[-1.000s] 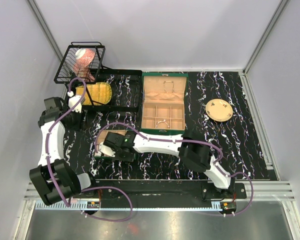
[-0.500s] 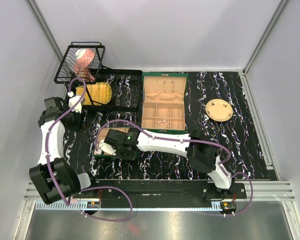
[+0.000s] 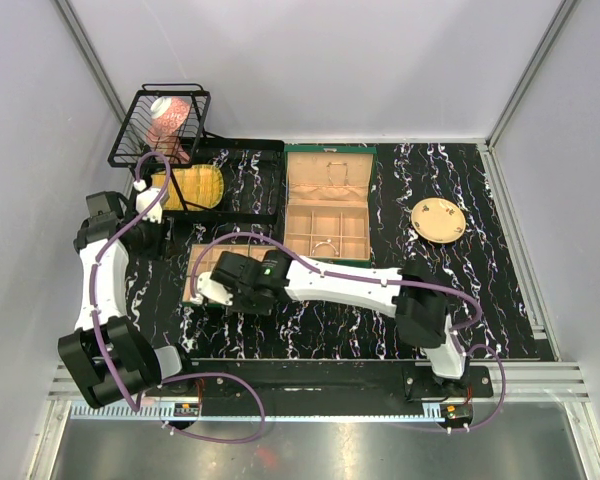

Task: Organize the mixed jewelry

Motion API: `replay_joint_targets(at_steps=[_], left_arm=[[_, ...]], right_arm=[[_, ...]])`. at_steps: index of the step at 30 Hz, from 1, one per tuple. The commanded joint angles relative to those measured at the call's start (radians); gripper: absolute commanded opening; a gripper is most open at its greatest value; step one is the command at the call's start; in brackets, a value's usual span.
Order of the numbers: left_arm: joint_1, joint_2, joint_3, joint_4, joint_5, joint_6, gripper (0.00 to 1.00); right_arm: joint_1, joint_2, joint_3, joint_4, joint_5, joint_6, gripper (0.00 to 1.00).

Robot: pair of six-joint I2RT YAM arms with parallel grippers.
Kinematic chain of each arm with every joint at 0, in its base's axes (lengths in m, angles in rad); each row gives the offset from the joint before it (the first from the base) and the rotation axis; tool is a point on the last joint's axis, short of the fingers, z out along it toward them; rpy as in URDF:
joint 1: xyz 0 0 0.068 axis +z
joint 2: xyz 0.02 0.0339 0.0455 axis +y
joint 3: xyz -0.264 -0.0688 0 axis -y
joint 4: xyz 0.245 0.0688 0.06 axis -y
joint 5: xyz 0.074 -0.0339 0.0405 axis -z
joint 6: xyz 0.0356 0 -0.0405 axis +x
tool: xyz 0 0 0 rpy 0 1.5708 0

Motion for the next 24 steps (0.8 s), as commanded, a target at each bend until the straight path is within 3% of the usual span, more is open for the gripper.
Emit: replay_joint_targets(at_steps=[1, 8, 24], left_arm=[[0.009, -0.010, 0.039, 0.004, 0.042, -0.001, 0.55], [0.009, -0.008, 0.058, -0.018, 0.051, 0.024, 0.55], [0.009, 0.018, 0.094, -0.038, 0.077, 0.039, 0.55]], right_arm=[[0.003, -0.136, -0.019, 0.030, 0.046, -0.025, 0.00], [-0.034, -0.242, -0.103, 0.010, 0.037, -0.062, 0.00], [-0.259, -0.508, -0.325, -0.114, -0.104, -0.184, 0.00]])
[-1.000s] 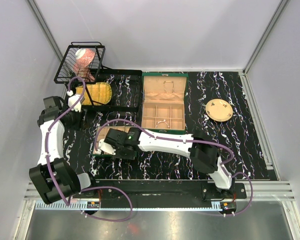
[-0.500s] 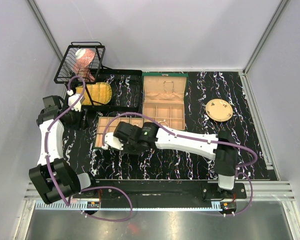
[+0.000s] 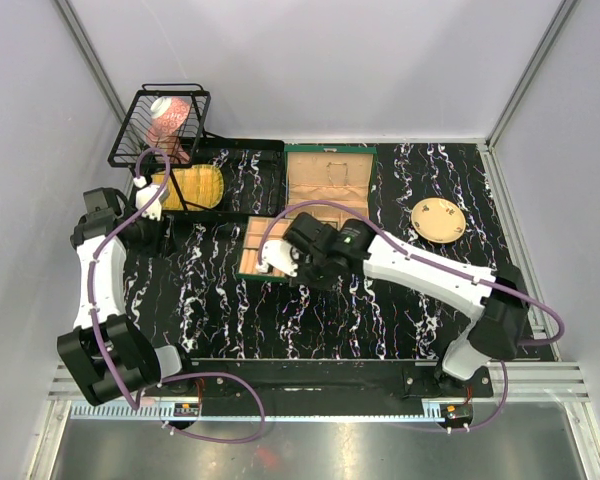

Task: Organize the mixed jewelry

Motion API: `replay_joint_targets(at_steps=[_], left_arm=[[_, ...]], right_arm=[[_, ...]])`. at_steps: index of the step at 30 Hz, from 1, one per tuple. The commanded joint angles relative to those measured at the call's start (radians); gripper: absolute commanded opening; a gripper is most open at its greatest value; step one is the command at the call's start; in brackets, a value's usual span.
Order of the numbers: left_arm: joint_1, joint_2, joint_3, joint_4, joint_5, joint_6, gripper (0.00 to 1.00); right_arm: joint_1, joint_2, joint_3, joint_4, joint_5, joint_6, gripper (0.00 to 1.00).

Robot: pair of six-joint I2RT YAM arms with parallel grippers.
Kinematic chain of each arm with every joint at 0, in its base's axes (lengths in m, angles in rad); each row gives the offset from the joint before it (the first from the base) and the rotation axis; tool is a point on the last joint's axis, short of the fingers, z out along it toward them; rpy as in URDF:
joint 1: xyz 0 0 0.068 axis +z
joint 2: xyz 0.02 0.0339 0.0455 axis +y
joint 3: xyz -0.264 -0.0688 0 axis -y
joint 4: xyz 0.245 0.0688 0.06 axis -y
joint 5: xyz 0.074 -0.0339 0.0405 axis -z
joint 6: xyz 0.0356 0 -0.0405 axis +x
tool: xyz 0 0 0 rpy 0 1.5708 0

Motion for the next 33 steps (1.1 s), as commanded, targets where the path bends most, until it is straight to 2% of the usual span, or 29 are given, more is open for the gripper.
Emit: replay_joint_targets(at_steps=[1, 8, 15, 33], left_arm=[[0.007, 0.007, 0.052, 0.006, 0.039, 0.011, 0.56], [0.007, 0.018, 0.084, -0.023, 0.037, 0.016, 0.56], [0.007, 0.042, 0.101, -0.022, 0.040, 0.004, 0.56], [0.007, 0.065, 0.153, -0.042, 0.088, -0.030, 0.56]], right_arm=[[-0.059, -0.104, -0.042, -0.017, -0.054, -0.069, 0.00], [-0.183, -0.210, -0.136, -0.041, -0.154, -0.158, 0.00], [-0.263, -0.279, -0.216, -0.027, -0.162, -0.228, 0.00], [-0.427, -0.155, -0.185, 0.033, -0.240, -0.409, 0.00]])
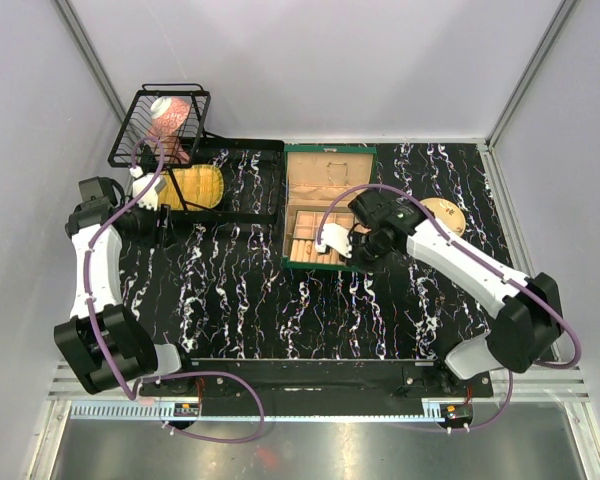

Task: Organize the mixed jewelry

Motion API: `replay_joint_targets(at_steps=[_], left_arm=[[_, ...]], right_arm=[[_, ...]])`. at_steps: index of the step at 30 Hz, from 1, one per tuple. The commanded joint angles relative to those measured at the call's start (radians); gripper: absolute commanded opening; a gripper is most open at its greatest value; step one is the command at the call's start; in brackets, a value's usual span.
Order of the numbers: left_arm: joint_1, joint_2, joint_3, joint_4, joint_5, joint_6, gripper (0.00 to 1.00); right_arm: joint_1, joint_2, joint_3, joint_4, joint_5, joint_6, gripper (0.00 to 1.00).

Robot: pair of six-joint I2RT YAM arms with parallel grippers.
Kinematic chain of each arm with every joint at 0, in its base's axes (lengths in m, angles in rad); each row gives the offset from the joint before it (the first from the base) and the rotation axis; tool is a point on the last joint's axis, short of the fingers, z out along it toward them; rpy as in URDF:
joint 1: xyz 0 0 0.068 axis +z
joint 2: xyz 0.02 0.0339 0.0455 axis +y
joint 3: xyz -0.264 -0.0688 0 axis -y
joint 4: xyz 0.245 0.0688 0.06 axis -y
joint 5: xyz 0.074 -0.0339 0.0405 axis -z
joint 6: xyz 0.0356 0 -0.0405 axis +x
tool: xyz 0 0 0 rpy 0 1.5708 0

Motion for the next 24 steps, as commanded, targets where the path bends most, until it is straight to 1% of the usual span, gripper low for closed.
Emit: replay_joint_targets(at_steps=[1, 6, 10, 19, 23, 24], left_arm=[[0.007, 0.000, 0.058, -0.004, 0.055, -0.013, 0.56], [0.006, -0.009, 0.070, -0.022, 0.079, -0.014, 0.56], [0.006, -0.027, 0.061, -0.034, 0.102, -0.011, 0.59], [0.006, -0.078, 0.050, -0.041, 0.141, -0.040, 0.61], [0.006, -0.080, 0.053, -0.040, 0.144, -0.050, 0.64], [0.006, -0.080, 0.055, -0.039, 0.144, -0.050, 0.68]], right_arm=[[-0.025, 0.032, 0.065, 0.078, -0.051, -0.076, 0.00], [-0.060, 0.107, 0.111, 0.098, -0.069, -0.102, 0.00], [-0.086, 0.158, 0.144, 0.104, -0.084, -0.124, 0.00], [-0.117, 0.211, 0.178, 0.102, -0.083, -0.159, 0.00], [-0.122, 0.218, 0.175, 0.101, -0.086, -0.175, 0.00], [-0.125, 0.218, 0.174, 0.102, -0.088, -0.182, 0.00]])
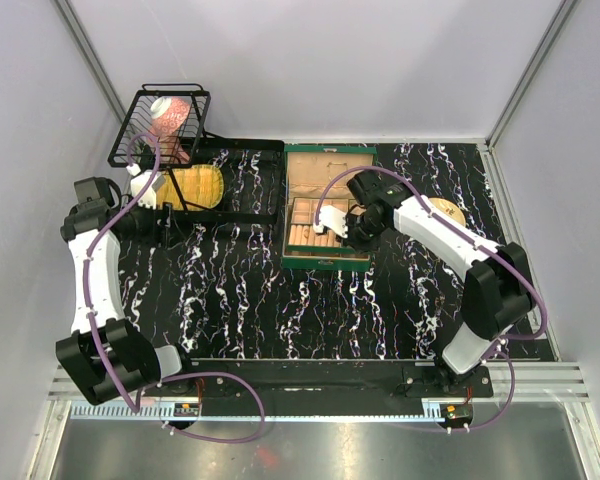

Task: Organize the mixed jewelry

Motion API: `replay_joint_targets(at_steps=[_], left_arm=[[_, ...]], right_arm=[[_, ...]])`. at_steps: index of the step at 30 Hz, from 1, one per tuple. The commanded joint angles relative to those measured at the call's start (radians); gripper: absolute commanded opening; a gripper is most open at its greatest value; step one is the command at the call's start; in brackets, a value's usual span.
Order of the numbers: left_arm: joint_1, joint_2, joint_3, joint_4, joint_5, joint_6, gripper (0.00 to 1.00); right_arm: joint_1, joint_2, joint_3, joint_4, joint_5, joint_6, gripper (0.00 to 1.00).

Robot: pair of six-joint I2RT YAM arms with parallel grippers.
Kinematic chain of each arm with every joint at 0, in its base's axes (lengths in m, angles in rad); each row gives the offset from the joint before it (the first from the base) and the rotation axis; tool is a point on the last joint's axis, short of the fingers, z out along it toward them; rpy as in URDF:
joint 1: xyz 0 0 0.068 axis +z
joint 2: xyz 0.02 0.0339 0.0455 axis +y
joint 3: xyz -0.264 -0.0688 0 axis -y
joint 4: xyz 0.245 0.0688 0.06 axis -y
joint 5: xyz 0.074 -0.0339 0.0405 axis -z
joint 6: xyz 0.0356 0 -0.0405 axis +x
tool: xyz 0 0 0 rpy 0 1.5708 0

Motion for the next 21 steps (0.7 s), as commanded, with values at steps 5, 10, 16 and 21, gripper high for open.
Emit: replay_joint_targets(at_steps=[5, 10, 16, 21], left_arm=[[0.005, -0.015, 0.033, 0.011, 0.059, -0.027, 0.77], [0.005, -0.011, 0.041, 0.009, 0.065, -0.035, 0.88], [0.005, -0.015, 0.042, 0.009, 0.061, -0.036, 0.95], [0.005, -0.017, 0.039, 0.009, 0.056, -0.035, 0.99]], right_arm=[[-0.014, 0.007, 0.040, 0.048, -0.036, -0.053, 0.00], [-0.017, 0.022, 0.040, 0.046, -0.041, -0.056, 0.00], [-0.017, 0.039, 0.049, 0.048, -0.052, -0.060, 0.00], [-0.017, 0.050, 0.057, 0.049, -0.059, -0.060, 0.00]])
